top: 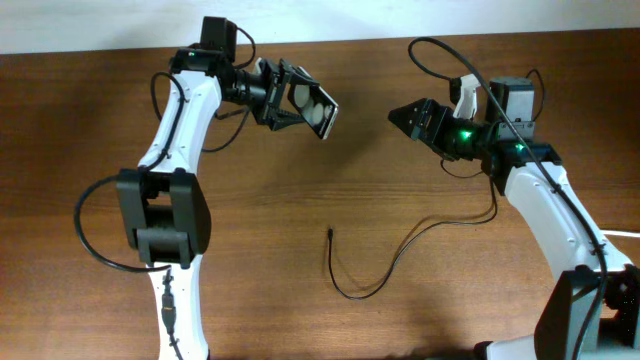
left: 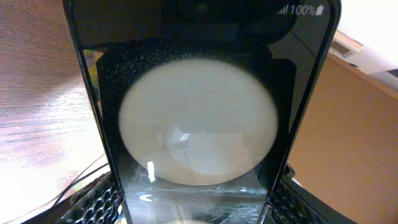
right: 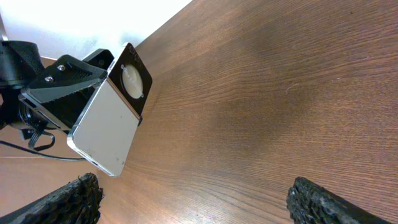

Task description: Plug charger to phone and switch on socket

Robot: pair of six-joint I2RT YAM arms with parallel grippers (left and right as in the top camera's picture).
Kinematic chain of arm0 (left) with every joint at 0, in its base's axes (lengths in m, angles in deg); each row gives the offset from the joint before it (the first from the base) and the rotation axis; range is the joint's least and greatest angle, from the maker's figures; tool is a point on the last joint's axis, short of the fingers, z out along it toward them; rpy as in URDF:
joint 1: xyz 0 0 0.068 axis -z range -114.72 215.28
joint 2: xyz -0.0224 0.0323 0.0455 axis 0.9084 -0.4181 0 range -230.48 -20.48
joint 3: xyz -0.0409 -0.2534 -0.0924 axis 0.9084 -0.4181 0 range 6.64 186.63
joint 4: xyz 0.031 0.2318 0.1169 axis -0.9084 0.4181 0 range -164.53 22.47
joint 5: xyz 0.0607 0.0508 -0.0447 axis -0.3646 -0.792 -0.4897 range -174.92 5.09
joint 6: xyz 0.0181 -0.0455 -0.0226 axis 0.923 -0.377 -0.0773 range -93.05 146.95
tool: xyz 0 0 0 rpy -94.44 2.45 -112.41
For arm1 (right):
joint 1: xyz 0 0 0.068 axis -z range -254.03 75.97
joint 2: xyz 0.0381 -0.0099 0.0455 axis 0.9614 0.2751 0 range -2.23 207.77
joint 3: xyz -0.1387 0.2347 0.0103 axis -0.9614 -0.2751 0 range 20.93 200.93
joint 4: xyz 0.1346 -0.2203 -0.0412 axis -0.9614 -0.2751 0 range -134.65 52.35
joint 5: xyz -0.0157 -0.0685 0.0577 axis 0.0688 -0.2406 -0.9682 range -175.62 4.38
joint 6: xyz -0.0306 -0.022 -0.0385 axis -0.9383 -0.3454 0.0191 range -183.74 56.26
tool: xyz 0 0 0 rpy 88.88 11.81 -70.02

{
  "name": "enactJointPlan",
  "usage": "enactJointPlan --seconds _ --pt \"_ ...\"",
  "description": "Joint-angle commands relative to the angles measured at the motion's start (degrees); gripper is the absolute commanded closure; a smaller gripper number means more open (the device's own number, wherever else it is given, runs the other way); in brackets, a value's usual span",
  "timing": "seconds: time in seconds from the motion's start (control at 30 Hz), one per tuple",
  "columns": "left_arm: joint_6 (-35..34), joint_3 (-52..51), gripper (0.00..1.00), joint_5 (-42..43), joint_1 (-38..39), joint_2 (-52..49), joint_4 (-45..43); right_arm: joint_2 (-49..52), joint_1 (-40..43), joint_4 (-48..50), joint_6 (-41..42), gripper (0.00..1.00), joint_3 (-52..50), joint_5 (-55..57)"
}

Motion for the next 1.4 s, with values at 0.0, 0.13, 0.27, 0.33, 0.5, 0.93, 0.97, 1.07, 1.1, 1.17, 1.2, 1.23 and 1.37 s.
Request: enactJointPlan --seconds 0.0,0.13,0.27,0.33,0.5,0.93,0.97,1.07,1.1,1.17,1.2,1.23,1.37 --pt "-1.4 1.8 1.00 0.6 0.0 0.0 0.0 0.1 -2.0 4.7 -6.5 0.01 1.0 -8.3" --pt "-4.3 1.8 1.00 -1.0 1.8 0.0 0.1 0.1 -9.4 8.8 -13.4 0.01 1.0 -6.9" --pt "-4.7 1.8 1.00 -2.4 3.8 0.0 0.0 0.1 -14.2 8.8 -13.1 0.01 1.0 -2.7" --pt "-5.8 1.8 1.00 -2.3 4.8 0.0 -0.2 0.1 -15.1 8.6 -10.5 0.01 1.0 1.3" --pt "-8.4 1.8 1.00 -3.4 6.5 0.0 -1.4 0.1 -15.7 7.7 -4.1 0.06 1.0 10.0" --pt "-15.0 1.8 1.00 -0.3 10.8 0.0 -1.4 0.1 -17.6 3.7 0.5 0.21 1.0 23.1" --pt "-15.0 1.8 1.00 -0.3 10.9 0.0 -1.4 0.1 -17.6 3.7 0.5 0.24 1.0 23.1" --pt "-15.0 1.8 1.00 -0.3 11.0 0.0 -1.4 0.1 -17.6 3.7 0.5 0.49 1.0 23.1" --pt "-15.0 1.8 1.00 -0.3 11.0 0.0 -1.4 0.1 -17.6 3.7 0.5 0.59 1.0 23.0" --pt "-15.0 1.8 1.00 1.2 11.0 0.0 -1.4 0.1 -17.6 3.7 0.5 0.74 1.0 23.0" --pt "-15.0 1.8 1.00 1.1 11.0 0.0 -1.4 0.1 -17.6 3.7 0.5 0.77 1.0 23.0" --pt "-15.0 1.8 1.00 1.1 11.0 0.0 -1.4 0.1 -17.6 3.7 0.5 0.77 1.0 22.8" --pt "-15.0 1.8 1.00 1.1 11.0 0.0 -1.4 0.1 -17.6 3.5 0.5 0.90 1.0 22.8"
